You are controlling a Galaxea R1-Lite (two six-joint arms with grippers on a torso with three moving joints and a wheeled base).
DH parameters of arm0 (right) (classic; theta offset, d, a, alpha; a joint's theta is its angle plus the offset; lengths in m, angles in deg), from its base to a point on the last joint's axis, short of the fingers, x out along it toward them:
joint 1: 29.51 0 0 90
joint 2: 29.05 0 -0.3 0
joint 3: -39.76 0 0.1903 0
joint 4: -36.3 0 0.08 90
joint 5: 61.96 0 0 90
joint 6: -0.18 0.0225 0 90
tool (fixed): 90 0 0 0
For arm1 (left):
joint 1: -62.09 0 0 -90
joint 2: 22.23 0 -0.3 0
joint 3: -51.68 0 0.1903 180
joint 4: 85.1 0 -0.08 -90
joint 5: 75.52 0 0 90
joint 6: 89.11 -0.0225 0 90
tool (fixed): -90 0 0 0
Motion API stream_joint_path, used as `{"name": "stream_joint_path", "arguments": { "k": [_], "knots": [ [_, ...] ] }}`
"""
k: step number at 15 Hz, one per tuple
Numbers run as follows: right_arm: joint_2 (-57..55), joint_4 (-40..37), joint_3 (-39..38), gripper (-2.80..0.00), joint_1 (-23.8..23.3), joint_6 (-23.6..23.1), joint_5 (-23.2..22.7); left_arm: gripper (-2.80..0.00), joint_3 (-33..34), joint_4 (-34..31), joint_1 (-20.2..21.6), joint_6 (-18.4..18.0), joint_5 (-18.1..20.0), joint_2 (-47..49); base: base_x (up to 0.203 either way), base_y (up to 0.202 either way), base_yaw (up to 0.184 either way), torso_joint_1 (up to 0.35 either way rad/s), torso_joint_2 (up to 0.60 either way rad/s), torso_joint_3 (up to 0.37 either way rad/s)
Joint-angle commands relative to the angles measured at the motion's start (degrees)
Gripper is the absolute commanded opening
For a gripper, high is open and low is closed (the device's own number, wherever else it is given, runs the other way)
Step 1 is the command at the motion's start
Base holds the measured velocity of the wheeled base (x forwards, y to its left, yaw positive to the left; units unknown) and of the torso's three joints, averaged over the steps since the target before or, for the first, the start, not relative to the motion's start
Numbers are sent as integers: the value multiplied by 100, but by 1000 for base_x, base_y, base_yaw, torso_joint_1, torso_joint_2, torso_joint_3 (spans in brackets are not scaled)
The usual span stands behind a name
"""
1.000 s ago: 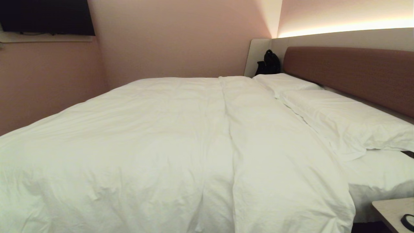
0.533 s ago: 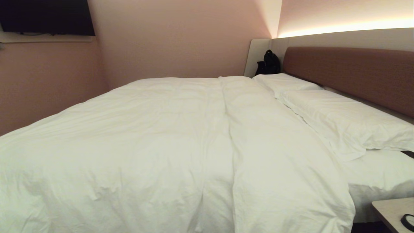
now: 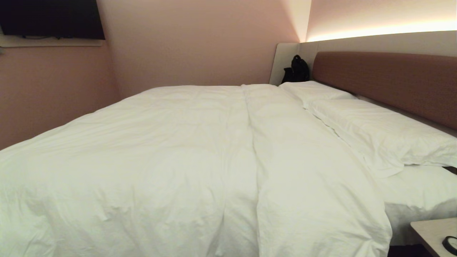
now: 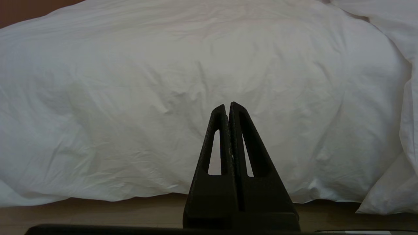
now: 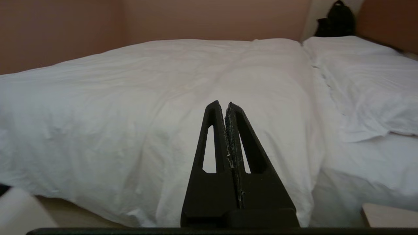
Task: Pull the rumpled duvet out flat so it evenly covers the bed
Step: Flatten the corners of the folded blanket
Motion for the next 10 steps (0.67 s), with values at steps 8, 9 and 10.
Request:
{"name": "stream_joint_path", "arguments": {
  "k": [8, 9, 10],
  "knots": [
    [585, 1453, -1813, -280, 0, -582, 1504, -280, 0, 4, 0, 39, -7, 4, 0, 0, 0, 0, 0, 0],
    [639, 1469, -1873, -280, 0, -583, 1499, -280, 0, 1, 0, 54, -7, -5, 0, 0, 0, 0, 0, 0],
    [723, 1475, -1943, -280, 0, -583, 1489, -280, 0, 4, 0, 61, -7, 4, 0, 0, 0, 0, 0, 0]
  ]
}}
